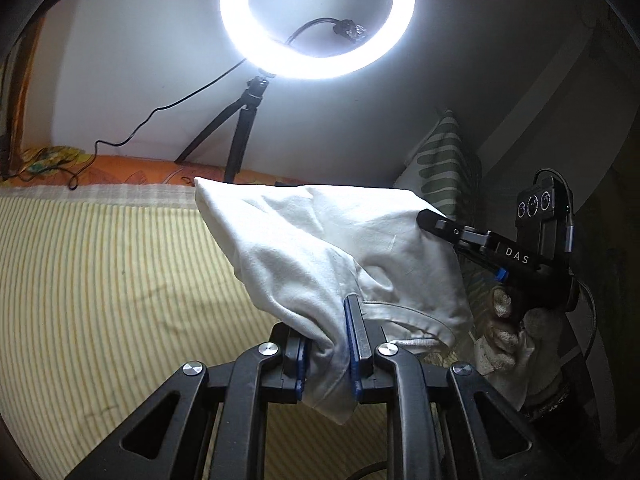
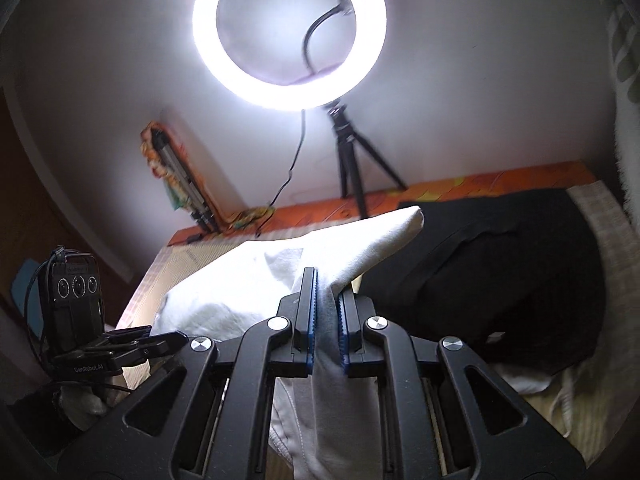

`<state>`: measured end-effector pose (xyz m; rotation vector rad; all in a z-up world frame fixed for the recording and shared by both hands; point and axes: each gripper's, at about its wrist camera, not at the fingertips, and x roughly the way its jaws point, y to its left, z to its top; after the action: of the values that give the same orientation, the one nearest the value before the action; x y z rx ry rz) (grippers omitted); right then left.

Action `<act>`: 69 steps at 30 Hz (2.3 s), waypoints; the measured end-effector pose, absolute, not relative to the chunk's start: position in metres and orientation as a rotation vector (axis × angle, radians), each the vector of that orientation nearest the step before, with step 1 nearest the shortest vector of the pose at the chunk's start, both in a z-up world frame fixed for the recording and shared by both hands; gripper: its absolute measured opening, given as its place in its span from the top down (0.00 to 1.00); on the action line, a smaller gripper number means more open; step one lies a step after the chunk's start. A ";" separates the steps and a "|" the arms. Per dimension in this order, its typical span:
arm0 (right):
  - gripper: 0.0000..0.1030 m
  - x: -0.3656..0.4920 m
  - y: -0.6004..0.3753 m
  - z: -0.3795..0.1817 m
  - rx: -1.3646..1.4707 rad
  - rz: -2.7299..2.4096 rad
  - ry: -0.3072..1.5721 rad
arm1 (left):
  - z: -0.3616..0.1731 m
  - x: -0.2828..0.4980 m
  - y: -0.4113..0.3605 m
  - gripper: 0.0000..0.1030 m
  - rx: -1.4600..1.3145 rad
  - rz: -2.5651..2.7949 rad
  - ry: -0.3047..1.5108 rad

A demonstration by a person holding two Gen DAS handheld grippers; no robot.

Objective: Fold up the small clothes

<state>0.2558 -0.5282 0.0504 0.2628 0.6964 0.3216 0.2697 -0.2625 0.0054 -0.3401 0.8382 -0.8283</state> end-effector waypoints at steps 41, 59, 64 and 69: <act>0.43 0.315 -0.699 0.012 0.172 -0.088 0.693 | -0.019 0.306 -0.458 0.11 0.041 -0.745 0.784; 0.06 0.250 -0.655 0.058 0.191 -0.112 0.612 | 0.027 0.252 -0.416 0.00 0.079 -0.654 0.698; 0.05 0.222 -0.640 0.073 0.207 -0.132 0.578 | 0.042 0.231 -0.396 0.00 0.068 -0.658 0.675; 0.00 0.190 -0.618 0.078 0.240 -0.118 0.561 | 0.056 0.203 -0.374 0.00 0.079 -0.657 0.649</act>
<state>0.1900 -0.6179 0.0781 0.2402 0.5612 -0.1181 0.2030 -0.3736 0.0564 0.0787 0.6487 -0.6572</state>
